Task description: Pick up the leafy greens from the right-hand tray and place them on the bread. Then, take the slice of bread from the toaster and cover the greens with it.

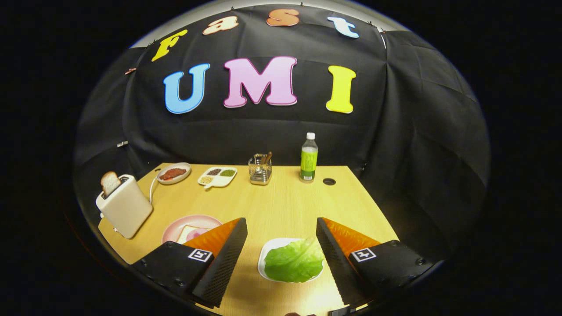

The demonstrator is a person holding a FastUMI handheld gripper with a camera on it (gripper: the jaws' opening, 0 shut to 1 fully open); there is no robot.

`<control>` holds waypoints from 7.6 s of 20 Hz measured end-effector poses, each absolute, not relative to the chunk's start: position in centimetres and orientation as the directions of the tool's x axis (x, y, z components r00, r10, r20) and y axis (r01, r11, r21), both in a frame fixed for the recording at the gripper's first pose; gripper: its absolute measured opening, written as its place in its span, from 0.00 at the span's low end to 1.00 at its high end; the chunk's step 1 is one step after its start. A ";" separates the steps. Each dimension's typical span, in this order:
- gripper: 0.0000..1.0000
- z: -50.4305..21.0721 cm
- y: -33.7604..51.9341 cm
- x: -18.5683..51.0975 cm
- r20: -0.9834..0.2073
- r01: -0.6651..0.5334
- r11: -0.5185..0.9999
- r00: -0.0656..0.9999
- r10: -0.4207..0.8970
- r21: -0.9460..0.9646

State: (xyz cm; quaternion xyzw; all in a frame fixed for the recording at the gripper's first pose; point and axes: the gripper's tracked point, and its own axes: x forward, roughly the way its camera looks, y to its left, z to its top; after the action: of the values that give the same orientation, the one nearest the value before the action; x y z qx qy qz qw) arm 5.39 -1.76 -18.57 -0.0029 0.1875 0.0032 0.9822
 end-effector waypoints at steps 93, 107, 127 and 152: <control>0.60 -28.6 22.2 7.5 -0.732 -0.292 0.956 0.655 0.188 -0.015; 1.00 -16.3 26.5 7.5 -0.519 -0.382 0.923 0.799 0.306 -0.045; 1.00 -9.4 52.6 4.1 -0.443 -0.704 0.710 0.644 0.624 -0.024; 0.17 -18.1 55.8 5.8 -0.663 -0.657 0.748 0.520 0.539 0.092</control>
State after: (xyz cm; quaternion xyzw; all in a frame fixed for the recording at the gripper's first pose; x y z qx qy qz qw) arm 5.80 55.83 -18.14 -0.0850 0.3483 0.3445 0.8676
